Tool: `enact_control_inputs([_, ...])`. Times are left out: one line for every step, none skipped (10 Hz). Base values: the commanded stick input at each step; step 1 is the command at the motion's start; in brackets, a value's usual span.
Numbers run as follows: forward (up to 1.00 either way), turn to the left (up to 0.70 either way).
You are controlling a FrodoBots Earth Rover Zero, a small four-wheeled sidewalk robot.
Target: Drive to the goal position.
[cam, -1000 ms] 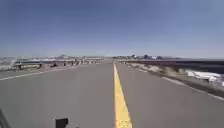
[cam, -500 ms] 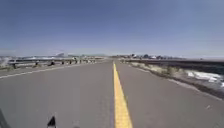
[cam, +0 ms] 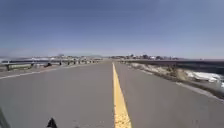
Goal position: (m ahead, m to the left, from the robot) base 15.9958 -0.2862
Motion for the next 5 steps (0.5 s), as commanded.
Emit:
enact_control_inputs([0.85,0.00])
enact_control_inputs([0.85,0.00])
enact_control_inputs([0.85,0.00])
enact_control_inputs([0.85,0.00])
enact_control_inputs([0.85,0.00])
